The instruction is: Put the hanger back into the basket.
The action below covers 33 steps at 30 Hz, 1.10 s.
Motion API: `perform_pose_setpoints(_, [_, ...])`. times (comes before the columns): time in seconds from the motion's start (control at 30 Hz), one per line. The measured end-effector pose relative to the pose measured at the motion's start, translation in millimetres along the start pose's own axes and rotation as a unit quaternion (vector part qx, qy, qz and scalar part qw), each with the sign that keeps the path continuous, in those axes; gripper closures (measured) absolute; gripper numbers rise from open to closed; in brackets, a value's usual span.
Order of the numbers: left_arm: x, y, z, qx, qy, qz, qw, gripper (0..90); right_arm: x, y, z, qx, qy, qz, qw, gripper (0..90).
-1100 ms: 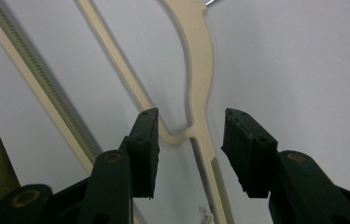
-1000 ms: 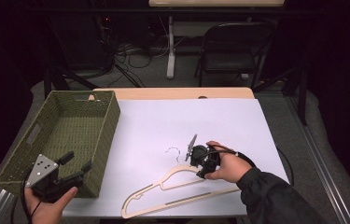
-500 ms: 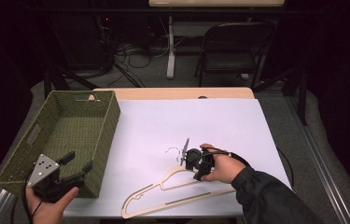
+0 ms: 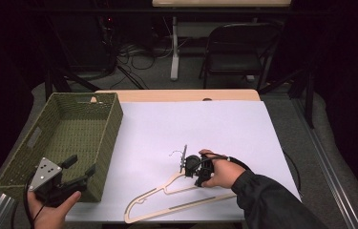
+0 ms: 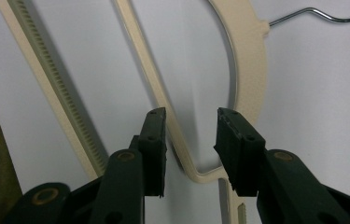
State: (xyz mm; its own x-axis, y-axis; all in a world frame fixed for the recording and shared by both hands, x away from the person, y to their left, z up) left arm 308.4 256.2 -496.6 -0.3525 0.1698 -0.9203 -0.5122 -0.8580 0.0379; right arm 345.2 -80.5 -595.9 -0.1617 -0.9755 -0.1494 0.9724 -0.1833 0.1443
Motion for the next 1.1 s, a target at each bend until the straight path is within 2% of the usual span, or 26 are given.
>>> perform_pose_setpoints(0.37, [0.2, 0.3, -0.3, 0.001, 0.0, 0.0, 1.0, 27.8, -2.1, -6.6, -5.2, -0.011, -0.01, 0.016, 0.9998, 65.8])
perform_pose_setpoints(0.73, [0.3, 1.2, -0.8, 0.002, 0.0, 0.001, 1.0, 27.8, 0.4, -10.6, -11.9, -0.015, -0.032, 0.029, 0.9989, 68.3])
perform_pose_setpoints(0.93, [-0.5, 1.9, -0.4, 0.003, 0.001, -0.001, 1.0, 28.0, 2.1, -11.6, -15.3, -0.017, -0.045, 0.038, 0.9981, 73.3])
perform_pose_setpoints(1.1, [-1.0, 2.2, -0.3, 0.003, 0.002, -0.002, 1.0, 28.1, 4.2, -11.8, -18.4, -0.011, -0.056, 0.057, 0.9967, 78.6])
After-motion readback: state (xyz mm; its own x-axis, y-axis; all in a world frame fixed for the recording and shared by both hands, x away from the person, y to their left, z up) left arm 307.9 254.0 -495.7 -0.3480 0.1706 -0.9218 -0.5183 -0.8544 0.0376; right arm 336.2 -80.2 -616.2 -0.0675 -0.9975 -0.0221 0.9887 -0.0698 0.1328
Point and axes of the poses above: each handheld gripper's, and its own axes: z roughly backward along the jaws, x roughly out of its underside, y roughly to its right, the point moved 9 cm from there along -z, roughly forward along the jaws, and after that the axes turned 5 degrees about x, right-handed, at the moved point
